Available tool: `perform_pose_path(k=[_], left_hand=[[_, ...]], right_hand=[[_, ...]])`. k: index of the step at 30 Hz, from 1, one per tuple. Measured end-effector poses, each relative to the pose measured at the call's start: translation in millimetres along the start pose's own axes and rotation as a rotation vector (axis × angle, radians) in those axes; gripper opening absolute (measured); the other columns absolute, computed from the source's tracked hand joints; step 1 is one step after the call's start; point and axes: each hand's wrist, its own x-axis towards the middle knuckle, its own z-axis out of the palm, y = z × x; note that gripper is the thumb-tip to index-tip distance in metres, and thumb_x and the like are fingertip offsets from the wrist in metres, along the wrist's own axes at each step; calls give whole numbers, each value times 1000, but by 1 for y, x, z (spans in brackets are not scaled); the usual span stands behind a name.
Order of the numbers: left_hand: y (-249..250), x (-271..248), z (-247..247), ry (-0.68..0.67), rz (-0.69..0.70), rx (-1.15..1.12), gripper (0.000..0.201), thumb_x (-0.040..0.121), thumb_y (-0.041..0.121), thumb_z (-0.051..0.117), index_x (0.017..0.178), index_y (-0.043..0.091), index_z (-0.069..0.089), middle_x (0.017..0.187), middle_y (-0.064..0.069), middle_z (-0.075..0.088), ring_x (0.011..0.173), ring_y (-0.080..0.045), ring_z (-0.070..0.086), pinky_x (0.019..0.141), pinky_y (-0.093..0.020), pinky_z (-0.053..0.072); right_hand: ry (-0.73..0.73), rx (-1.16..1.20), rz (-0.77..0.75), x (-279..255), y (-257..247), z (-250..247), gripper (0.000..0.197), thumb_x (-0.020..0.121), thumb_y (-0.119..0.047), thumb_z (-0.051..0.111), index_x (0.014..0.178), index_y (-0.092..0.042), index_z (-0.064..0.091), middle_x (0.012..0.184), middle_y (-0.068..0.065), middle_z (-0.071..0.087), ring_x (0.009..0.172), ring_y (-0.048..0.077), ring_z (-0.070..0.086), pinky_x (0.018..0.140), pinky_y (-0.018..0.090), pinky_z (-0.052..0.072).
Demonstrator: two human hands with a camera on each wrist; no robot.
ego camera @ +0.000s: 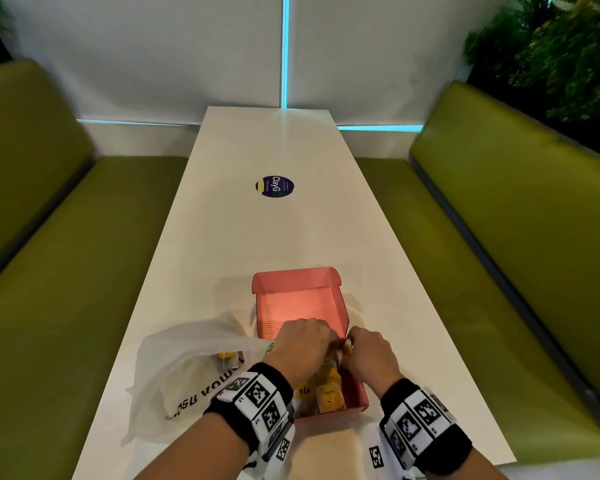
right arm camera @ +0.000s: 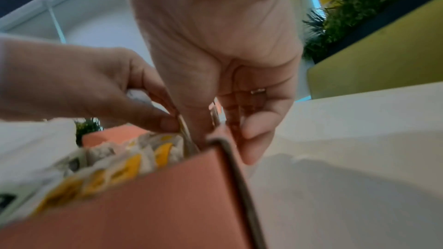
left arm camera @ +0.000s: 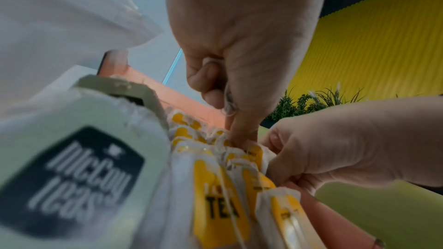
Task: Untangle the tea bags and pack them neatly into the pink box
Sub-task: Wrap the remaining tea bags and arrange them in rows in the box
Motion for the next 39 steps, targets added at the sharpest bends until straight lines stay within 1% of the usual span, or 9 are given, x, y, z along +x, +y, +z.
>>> perform_pose_path(k=[3,11,15,19,23,25,30,35,39], left_hand=[[1,0,0,-16,-5,12,31,97,17,39,117,24,61,119,-1,61,100,-27,60,69,-32,37],[1,3,0,-43,-13,26,30,95,17,43,117,24,62,117,-1,62,100,-27,61,73,-34,43],[1,3,1,-44,-21,22,30,95,17,43,116,25,62,117,0,62,100,-27,61,70,-32,40],[5,3,2,-38,-25,7,25,96,22,45,112,27,63,112,0,63,95,-26,62,67,-31,38],[9,2,-1,-22,-23,6,25,95,23,47,115,25,62,108,-3,64,94,-26,61,67,-32,38],[11,2,-4,-18,-29,8,26,95,20,46,115,24,61,107,-3,65,94,-26,61,67,-32,37],[11,2,-4,3,-47,-28,29,96,20,44,122,26,56,109,-4,65,97,-27,61,69,-32,38],[7,-3,3,103,-85,-188,40,95,25,48,134,30,45,119,-1,61,104,-26,60,78,-33,44],[5,-3,7,152,-124,-264,43,94,29,50,137,31,42,124,2,60,109,-24,58,85,-33,45]], right_hand=[[7,-12,0,1,0,4,26,86,-29,53,104,-10,51,108,13,62,101,34,57,69,30,39],[-28,-32,3,6,2,6,31,86,-30,55,110,-11,51,113,12,61,105,32,57,78,32,45],[-33,-20,0,8,2,7,32,85,-26,55,112,-11,50,113,12,61,105,32,57,78,33,45],[-16,-30,-7,5,3,7,26,86,-22,51,109,-10,49,110,13,62,103,33,57,74,32,43],[-33,-12,-2,4,6,3,17,90,-30,46,96,-14,50,108,12,62,101,31,57,68,28,37],[-26,-10,7,3,6,1,24,90,-32,45,101,-13,54,109,11,62,101,31,57,69,27,36],[-56,47,14,-2,5,-1,29,87,-34,51,109,-15,53,109,9,63,101,30,58,74,30,42],[-47,261,5,-13,11,-20,42,84,-31,61,123,-19,50,111,2,60,93,15,52,75,24,37],[-41,432,-38,-19,6,-21,56,78,-32,68,128,-23,44,114,0,55,99,16,53,82,27,45]])
